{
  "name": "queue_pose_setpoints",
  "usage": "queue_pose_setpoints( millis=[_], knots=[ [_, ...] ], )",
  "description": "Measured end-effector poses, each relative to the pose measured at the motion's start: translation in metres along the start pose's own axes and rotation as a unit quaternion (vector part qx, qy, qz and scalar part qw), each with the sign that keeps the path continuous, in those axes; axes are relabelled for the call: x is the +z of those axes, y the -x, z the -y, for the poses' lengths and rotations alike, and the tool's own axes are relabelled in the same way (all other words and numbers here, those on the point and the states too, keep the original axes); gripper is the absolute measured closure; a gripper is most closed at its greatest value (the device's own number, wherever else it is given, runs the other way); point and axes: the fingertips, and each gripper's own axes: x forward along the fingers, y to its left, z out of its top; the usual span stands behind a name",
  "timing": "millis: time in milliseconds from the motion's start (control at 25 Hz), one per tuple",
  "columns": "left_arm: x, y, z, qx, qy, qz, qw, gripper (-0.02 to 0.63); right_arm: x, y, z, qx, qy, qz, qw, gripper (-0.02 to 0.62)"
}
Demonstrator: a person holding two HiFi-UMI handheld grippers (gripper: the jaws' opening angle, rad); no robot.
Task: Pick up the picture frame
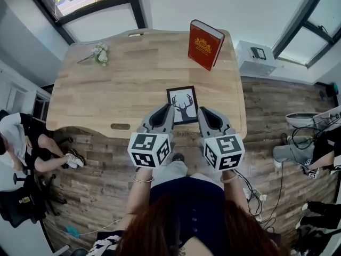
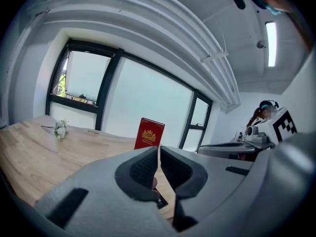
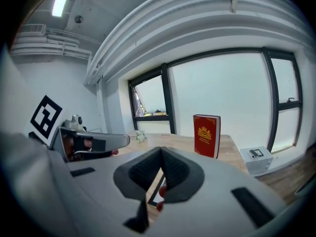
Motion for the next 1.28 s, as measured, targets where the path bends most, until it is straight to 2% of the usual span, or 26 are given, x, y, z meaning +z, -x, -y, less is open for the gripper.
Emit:
queue_pose_setpoints(
  millis=[600,1080,1280],
  knots=[
    [-0.009,-0.052,-0.028,-0.023,-0.002,-0.030,0.9993,0.569,-0.001,-0.050,0.027,-0.032,0.008,-0.020,0.999,0.571],
    [-0.035,-0.086,-0.043,-0.014,0.020,-0.053,0.9983,0.568,-0.025,-0.089,0.055,0.001,0.023,-0.071,0.997,0.569],
    [-0.045,-0.096,-0.055,0.003,0.019,-0.064,0.9978,0.568,-0.036,-0.103,0.062,0.019,0.023,-0.091,0.995,0.569]
  ],
)
